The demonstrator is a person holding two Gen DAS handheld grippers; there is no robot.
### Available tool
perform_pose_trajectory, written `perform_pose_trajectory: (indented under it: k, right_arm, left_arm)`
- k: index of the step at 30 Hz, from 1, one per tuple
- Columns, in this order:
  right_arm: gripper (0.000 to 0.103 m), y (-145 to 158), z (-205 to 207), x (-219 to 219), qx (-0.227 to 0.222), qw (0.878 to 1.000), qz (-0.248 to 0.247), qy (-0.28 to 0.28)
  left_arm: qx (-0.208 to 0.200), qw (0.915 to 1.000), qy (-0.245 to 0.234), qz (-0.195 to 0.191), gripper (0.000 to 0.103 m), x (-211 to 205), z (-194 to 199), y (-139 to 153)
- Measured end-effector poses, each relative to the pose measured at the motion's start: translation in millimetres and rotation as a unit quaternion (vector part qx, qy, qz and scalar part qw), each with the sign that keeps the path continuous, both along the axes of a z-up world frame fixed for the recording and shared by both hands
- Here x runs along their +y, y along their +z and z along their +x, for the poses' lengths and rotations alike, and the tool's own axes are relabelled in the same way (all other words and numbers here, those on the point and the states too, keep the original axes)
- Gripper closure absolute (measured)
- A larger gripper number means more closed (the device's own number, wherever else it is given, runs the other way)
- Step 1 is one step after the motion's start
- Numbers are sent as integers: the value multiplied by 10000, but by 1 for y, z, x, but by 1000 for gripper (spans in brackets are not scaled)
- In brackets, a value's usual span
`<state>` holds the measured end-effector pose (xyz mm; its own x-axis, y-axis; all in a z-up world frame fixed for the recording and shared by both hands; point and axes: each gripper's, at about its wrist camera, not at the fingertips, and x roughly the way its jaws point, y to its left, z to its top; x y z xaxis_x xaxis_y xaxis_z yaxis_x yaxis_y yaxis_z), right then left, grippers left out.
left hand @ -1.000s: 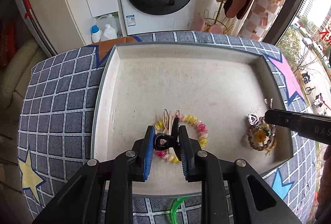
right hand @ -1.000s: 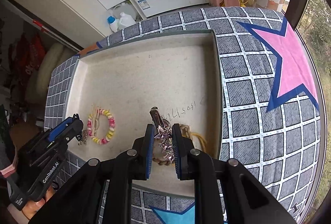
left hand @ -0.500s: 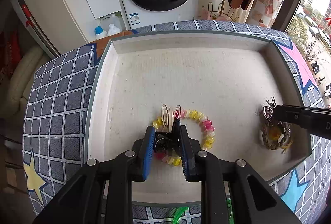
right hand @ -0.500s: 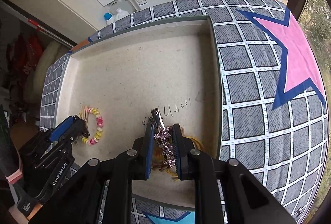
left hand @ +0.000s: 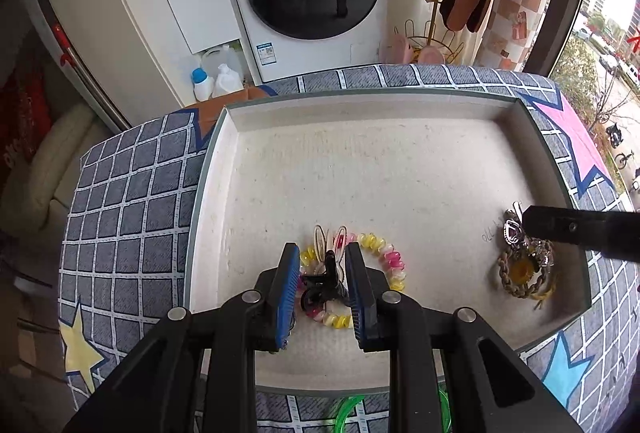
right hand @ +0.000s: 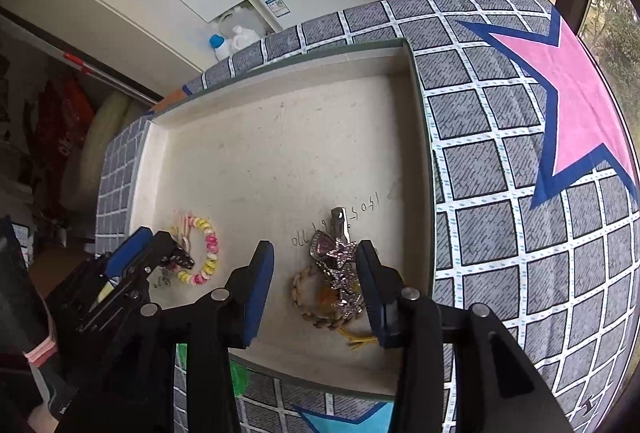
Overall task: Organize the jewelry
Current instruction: 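Carry both clips into the white tray and open both tools, then move the left tool to the brown coil hair tie while the right tool approaches the green bangle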
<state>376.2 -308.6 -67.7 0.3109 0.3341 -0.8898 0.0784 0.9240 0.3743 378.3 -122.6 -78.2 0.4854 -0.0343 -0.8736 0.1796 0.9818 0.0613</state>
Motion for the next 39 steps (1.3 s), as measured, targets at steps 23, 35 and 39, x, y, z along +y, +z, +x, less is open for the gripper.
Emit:
perform_pose_trajectory:
  k: [23,35,39]
  right_arm:
    - [44,39,-55,-17,-260,9977,513,-361]
    - [21,48,-122,-4,-202,9979,587,-178]
    - [18,44,-144,-3,-100,9982,549,-204]
  left_arm:
    - [-248,9992,234,-201,0,23,-49,43]
    - [152,9997,96,-149,0,44,-136,40]
    - [402,9988,122,-244,0,49,-168,33]
